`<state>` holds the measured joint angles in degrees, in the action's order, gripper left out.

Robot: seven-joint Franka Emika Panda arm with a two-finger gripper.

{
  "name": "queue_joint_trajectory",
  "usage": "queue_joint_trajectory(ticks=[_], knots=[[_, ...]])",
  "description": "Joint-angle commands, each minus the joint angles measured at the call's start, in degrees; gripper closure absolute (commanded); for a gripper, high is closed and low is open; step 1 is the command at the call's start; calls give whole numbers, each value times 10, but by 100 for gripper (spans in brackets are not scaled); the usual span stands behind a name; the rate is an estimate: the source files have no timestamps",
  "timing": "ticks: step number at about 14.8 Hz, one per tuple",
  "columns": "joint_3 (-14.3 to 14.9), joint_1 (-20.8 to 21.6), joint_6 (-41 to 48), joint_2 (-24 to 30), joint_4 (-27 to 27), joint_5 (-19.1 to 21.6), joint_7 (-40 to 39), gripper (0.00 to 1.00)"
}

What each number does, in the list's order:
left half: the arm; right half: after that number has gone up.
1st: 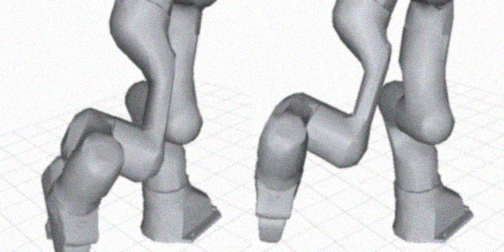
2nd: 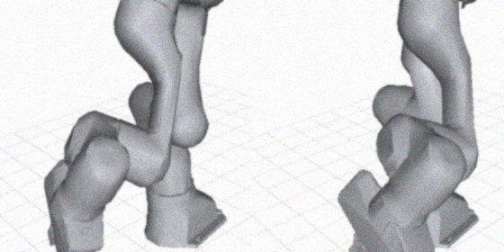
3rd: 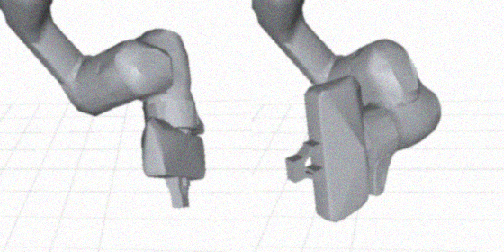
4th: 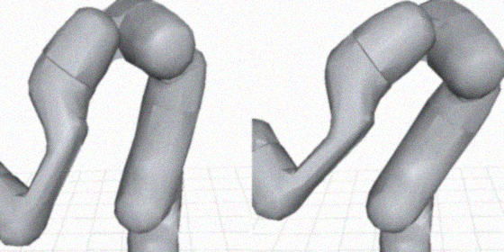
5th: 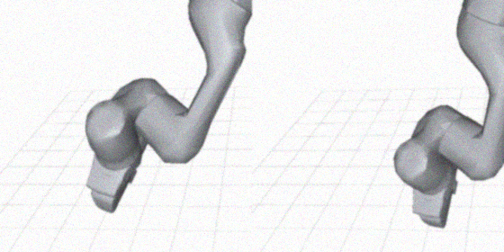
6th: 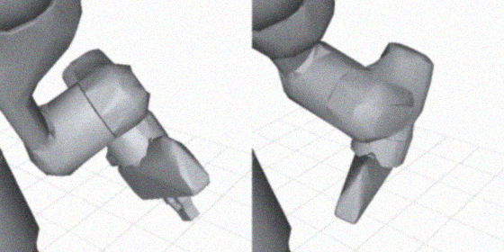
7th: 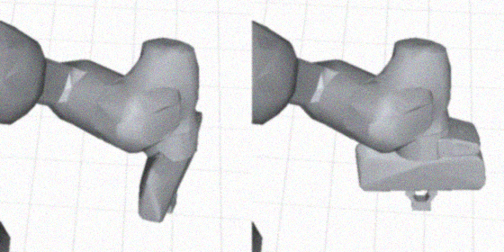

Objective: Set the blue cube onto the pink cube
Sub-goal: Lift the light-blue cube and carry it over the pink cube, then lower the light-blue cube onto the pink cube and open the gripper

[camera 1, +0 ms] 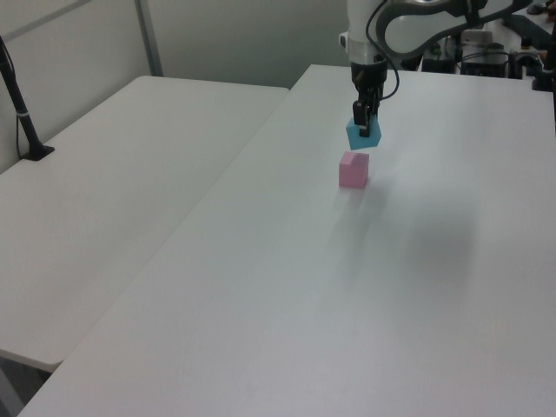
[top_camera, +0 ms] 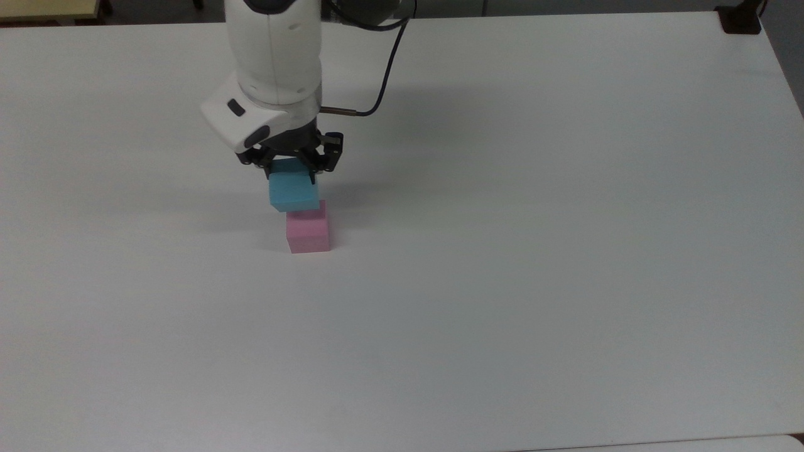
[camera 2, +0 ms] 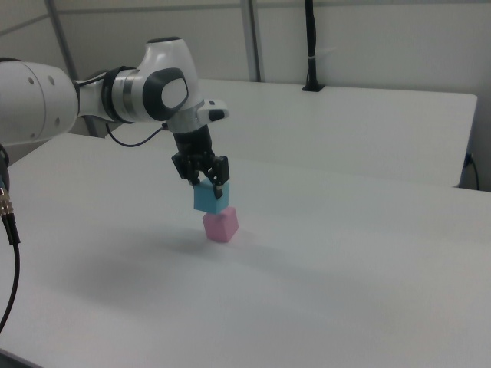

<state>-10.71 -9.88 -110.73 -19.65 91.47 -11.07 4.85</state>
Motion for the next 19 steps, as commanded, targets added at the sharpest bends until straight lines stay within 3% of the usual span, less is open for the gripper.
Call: queue_joint_trajectory(ticks=[1, 16, 18, 19], knots=[[-8, 1, -39, 10, 26, 7, 66, 73], [-9, -1, -95, -4, 42, -14, 70, 75], [-9, -2, -99, -5, 42, -22, 70, 68], [-10, -3, -99, -7, 42, -30, 70, 55]])
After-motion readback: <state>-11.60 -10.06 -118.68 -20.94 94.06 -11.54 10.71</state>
